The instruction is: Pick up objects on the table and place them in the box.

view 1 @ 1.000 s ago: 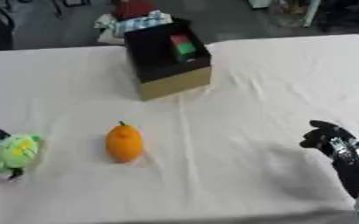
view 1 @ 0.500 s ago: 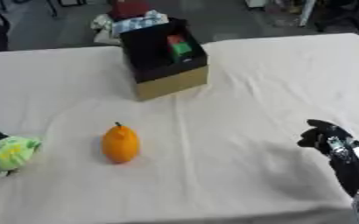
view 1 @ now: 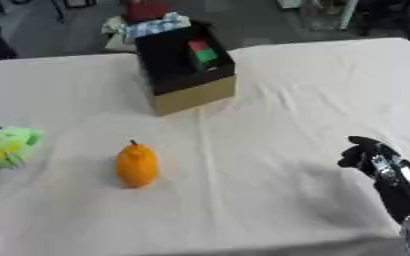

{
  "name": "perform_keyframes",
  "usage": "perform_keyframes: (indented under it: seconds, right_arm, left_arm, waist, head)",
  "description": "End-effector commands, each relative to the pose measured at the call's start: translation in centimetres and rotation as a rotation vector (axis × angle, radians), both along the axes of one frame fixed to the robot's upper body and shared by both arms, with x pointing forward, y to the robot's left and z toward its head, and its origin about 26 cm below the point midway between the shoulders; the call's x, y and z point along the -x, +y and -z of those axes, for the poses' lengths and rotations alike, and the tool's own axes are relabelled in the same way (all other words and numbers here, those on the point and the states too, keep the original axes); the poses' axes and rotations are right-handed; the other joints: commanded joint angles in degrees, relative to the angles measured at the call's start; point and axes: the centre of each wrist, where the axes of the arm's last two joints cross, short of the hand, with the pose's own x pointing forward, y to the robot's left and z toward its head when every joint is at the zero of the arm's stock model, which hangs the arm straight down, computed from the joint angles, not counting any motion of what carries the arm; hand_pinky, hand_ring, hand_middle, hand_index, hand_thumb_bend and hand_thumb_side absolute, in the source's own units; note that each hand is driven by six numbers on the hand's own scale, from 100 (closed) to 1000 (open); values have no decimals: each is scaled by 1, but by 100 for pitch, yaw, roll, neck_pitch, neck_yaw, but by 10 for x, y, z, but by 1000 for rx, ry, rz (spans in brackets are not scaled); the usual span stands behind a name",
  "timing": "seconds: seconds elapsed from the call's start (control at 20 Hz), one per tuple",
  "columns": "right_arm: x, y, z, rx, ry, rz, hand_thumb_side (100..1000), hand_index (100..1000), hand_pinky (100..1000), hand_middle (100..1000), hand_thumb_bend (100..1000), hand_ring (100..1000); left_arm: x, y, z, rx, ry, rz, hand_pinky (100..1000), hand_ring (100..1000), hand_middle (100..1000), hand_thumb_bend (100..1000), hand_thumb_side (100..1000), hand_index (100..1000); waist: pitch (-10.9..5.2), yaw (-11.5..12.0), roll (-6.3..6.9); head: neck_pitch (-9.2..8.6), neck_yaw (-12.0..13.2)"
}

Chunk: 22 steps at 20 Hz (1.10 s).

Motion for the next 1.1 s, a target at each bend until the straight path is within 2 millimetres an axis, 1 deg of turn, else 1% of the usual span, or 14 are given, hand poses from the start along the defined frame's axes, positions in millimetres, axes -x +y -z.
perform_keyframes:
  seconds: [0.05, 0.25, 0.35, 0.45, 0.6, 0.75, 0.85, 0.9, 0.95, 1.0, 1.05, 1.1]
  right_arm:
    - [-2, -1, -6, 11, -17, -13, 732, 800, 694, 584, 100, 601]
    - [-2, 0, -5, 8, -14, -20, 732, 800, 694, 583, 100, 601]
    - [-2, 2, -4, 5, -13, -24, 734, 800, 694, 583, 100, 601]
    - [-3, 4, -4, 0, -15, -32, 733, 800, 694, 583, 100, 601]
    - [-4, 7, -5, -6, -20, -42, 735, 800, 694, 583, 100, 601]
    - [-5, 9, -6, -9, -22, -52, 737, 800, 694, 583, 100, 601]
    - [-6, 11, -6, -11, -23, -60, 737, 800, 694, 584, 100, 601]
    - [-6, 12, -6, -12, -23, -62, 738, 800, 694, 584, 100, 601]
    - [-6, 12, -6, -12, -22, -64, 738, 800, 694, 584, 100, 601]
    - [-6, 12, -6, -12, -21, -65, 738, 800, 695, 584, 100, 601]
    - [-6, 12, -6, -12, -20, -66, 738, 800, 694, 584, 100, 601]
    - [-6, 12, -5, -13, -19, -66, 738, 800, 695, 584, 100, 601]
  left_arm:
    - [-16, -12, -37, -26, -89, 38, 706, 529, 509, 100, 166, 645]
    - [-59, -46, -56, 1, -141, 83, 705, 524, 503, 100, 166, 643]
    - [-83, -68, -63, 23, -163, 95, 704, 521, 500, 100, 168, 641]
    - [-107, -91, -65, 43, -176, 88, 704, 519, 499, 100, 169, 641]
    - [-135, -124, -61, 70, -181, 70, 705, 518, 500, 100, 171, 644]
    - [-152, -154, -57, 71, -200, 69, 707, 525, 511, 100, 165, 659]
    - [-160, -170, -54, 38, -208, 65, 718, 555, 547, 100, 154, 696]
    - [-162, -175, -51, 15, -205, 60, 732, 588, 591, 100, 149, 745]
    - [-165, -180, -48, -5, -200, 51, 735, 595, 599, 102, 149, 757]
    - [-166, -182, -44, -22, -189, 38, 757, 649, 669, 162, 263, 820]
    - [-168, -183, -39, -38, -172, 23, 764, 660, 685, 175, 288, 831]
    - [-169, -183, -35, -54, -158, 7, 789, 706, 750, 270, 421, 873]
  waist:
    - [-146, -24, 63]
    - [-153, -69, 30]
    - [-142, -91, 9]
    - [-123, -124, -15]
    - [-74, -206, -50]
    - [-33, -284, -69]
    - [-23, -329, -73]
    - [-22, -343, -76]
    - [-22, -353, -80]
    - [-23, -362, -84]
    - [-26, -369, -87]
    - [-30, -373, -89]
  head:
    - [-64, 6]
    - [-90, 9]
    - [-100, 9]
    - [-116, 26]
    - [-159, 58]
    - [-199, 94]
    - [-212, 105]
    - [-216, 99]
    - [-219, 93]
    - [-220, 89]
    - [-218, 89]
    - [-218, 89]
